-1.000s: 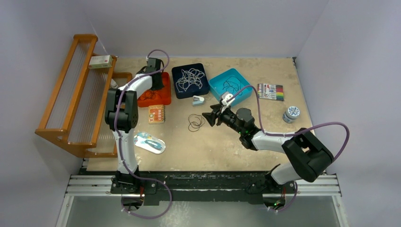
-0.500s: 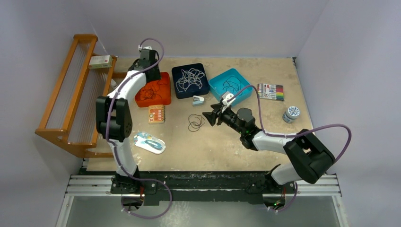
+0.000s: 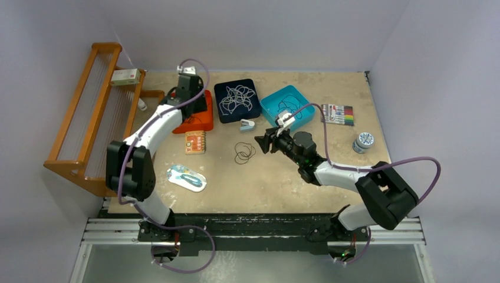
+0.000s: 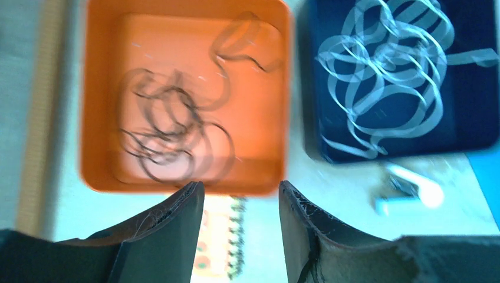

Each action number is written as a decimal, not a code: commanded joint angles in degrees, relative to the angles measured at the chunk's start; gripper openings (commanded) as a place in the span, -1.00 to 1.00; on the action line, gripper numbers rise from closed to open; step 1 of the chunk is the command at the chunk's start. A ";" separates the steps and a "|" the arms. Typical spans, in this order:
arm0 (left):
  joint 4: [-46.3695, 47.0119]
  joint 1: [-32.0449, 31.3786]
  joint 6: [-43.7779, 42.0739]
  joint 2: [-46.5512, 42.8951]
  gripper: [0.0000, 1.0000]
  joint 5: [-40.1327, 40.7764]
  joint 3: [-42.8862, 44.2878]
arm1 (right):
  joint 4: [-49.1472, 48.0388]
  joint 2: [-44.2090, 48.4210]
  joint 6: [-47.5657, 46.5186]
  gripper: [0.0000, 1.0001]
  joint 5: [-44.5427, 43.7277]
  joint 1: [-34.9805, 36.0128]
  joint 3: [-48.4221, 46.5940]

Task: Untangle the cables

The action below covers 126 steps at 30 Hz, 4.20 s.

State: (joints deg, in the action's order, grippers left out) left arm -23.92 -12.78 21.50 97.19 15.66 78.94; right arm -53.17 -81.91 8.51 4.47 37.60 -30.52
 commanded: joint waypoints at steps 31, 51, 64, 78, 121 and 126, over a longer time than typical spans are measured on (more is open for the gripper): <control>23.20 -14.38 10.75 -13.68 -0.06 -8.80 -26.64 | 22.72 -18.96 12.27 -0.02 14.25 -5.27 -17.89; 30.47 -14.38 10.80 -20.53 -0.08 -8.09 -30.83 | 22.56 -13.18 9.82 -1.00 14.15 -5.31 -18.11; 43.93 -14.38 9.58 -30.08 -0.02 -16.44 -35.51 | 33.96 2.26 5.50 -1.00 8.81 -5.27 -29.90; 44.44 -14.45 1.65 -32.55 0.02 -31.75 -31.47 | 46.04 -0.78 7.80 -1.00 11.85 -5.29 -43.12; 38.18 -23.86 -6.86 -22.64 -0.34 -16.77 -24.64 | 51.69 -3.96 10.51 -1.00 28.39 -5.32 -49.13; 38.99 -23.85 -6.01 -22.76 -0.47 -19.03 -24.81 | 49.53 -3.94 12.10 -1.00 28.28 -5.33 -48.32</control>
State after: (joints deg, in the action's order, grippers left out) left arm 11.22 -36.51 14.41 74.59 -1.26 52.29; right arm -0.10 -86.74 18.65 31.03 32.23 -77.14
